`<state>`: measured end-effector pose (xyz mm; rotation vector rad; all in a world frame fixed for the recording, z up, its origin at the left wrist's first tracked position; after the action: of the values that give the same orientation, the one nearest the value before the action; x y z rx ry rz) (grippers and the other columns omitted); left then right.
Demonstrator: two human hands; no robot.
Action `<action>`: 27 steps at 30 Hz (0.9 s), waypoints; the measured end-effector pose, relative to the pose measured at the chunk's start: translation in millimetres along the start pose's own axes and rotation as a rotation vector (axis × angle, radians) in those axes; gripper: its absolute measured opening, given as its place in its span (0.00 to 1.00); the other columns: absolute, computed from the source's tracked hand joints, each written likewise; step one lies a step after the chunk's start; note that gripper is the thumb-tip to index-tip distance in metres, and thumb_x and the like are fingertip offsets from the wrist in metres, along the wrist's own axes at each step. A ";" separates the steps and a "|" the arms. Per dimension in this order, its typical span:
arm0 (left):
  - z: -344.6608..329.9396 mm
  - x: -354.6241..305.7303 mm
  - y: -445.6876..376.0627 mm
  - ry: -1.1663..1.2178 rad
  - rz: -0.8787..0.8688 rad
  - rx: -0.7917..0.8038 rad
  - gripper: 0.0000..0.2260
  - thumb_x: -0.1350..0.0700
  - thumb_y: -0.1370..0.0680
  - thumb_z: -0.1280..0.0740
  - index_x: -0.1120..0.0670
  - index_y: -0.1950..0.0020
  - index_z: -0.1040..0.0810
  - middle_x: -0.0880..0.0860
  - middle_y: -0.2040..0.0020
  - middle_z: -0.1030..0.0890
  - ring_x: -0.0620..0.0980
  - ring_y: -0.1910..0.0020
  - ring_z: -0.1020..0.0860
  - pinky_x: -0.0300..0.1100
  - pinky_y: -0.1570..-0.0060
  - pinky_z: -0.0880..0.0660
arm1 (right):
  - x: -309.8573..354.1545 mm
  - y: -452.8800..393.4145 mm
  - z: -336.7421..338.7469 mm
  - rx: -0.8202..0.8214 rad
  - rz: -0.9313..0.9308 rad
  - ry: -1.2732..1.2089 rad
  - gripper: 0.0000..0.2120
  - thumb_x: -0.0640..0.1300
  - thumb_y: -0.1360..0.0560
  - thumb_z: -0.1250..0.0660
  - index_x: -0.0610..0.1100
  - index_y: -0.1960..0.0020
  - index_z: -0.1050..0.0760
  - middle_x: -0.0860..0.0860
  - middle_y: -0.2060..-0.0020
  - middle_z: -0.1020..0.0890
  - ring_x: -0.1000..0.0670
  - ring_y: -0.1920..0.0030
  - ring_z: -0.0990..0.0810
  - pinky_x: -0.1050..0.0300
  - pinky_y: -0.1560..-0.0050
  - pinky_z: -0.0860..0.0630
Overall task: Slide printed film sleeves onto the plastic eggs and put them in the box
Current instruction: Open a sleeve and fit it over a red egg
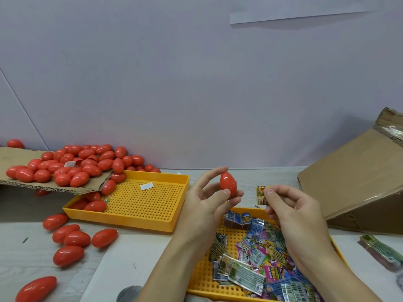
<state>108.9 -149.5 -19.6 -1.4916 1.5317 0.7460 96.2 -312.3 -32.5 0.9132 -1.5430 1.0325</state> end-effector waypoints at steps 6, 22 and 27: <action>-0.8 0.9 -0.7 -0.065 -0.031 -0.045 0.19 0.57 0.32 0.23 0.50 0.41 0.18 0.57 0.47 0.16 0.60 0.50 0.15 0.42 0.51 0.19 | -0.8 -0.6 0.3 0.003 -0.007 0.005 0.02 0.43 0.24 0.29 0.45 0.55 0.18 0.50 0.70 0.18 0.56 0.68 0.21 0.57 0.60 0.25; -1.6 -6.5 -1.4 0.229 0.123 -0.041 0.09 0.60 0.21 0.34 0.60 0.44 0.18 0.62 0.52 0.17 0.56 0.54 0.16 0.42 0.56 0.19 | -2.0 -1.0 0.9 0.007 0.002 0.010 0.03 0.43 0.24 0.29 0.45 0.56 0.18 0.50 0.70 0.18 0.56 0.69 0.21 0.58 0.62 0.26; -2.7 -5.5 -1.3 0.233 0.144 -0.020 0.09 0.58 0.20 0.37 0.60 0.42 0.24 0.63 0.56 0.18 0.55 0.61 0.18 0.41 0.63 0.20 | -2.6 -1.3 0.9 0.006 -0.001 0.001 0.03 0.42 0.24 0.29 0.45 0.57 0.18 0.51 0.70 0.18 0.56 0.69 0.21 0.60 0.63 0.26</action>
<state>109.3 -149.4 -13.4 -1.5375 1.8272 0.6902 97.7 -313.5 -34.9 0.9174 -1.5397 1.0375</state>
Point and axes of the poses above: each hand's wrist, its own y-axis away from the middle knuckle, its own z-axis out of the back of the hand, x = y × z, the point moved 1 cm from there along -y, towards the middle knuckle
